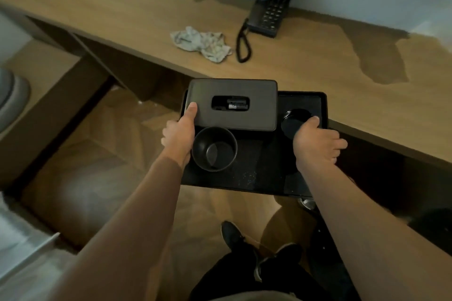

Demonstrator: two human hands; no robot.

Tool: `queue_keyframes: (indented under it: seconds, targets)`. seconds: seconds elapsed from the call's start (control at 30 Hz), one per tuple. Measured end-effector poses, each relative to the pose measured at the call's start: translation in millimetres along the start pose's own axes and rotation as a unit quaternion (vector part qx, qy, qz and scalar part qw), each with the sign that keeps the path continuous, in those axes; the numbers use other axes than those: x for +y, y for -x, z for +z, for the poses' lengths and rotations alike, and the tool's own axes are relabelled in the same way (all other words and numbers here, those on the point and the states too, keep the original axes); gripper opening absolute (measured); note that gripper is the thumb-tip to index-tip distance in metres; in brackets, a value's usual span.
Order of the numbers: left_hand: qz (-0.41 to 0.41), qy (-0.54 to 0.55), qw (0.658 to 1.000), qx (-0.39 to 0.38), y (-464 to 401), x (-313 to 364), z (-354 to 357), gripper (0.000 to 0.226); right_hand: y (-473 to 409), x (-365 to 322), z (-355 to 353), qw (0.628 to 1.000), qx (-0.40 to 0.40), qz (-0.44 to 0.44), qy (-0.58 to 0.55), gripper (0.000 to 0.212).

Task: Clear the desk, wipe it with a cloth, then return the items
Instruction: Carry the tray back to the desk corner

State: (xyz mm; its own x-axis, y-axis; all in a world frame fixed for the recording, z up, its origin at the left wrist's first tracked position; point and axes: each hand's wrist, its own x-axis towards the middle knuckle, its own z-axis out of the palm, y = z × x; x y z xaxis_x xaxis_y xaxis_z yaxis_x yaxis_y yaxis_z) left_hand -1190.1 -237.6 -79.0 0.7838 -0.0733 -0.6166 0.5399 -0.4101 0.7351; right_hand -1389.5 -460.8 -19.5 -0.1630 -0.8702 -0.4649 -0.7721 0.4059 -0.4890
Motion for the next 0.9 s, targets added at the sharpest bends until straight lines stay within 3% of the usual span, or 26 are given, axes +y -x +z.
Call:
queue_keyframes:
  seconds: [0.3,0.5,0.9]
  targets:
    - [-0.053,0.019,0.983,0.176,48,22,-150,0.11,135,-68,112,0.986,-0.091,-0.123,0.073,0.069]
    - [-0.078,0.066,0.958,0.268,27,14,-248,0.111,225,-112,177,0.965,-0.149,-0.188,0.105,0.068]
    - [-0.111,0.151,0.908,0.374,-70,48,-396,0.123,364,-236,333,0.911,-0.225,-0.311,0.15,0.07]
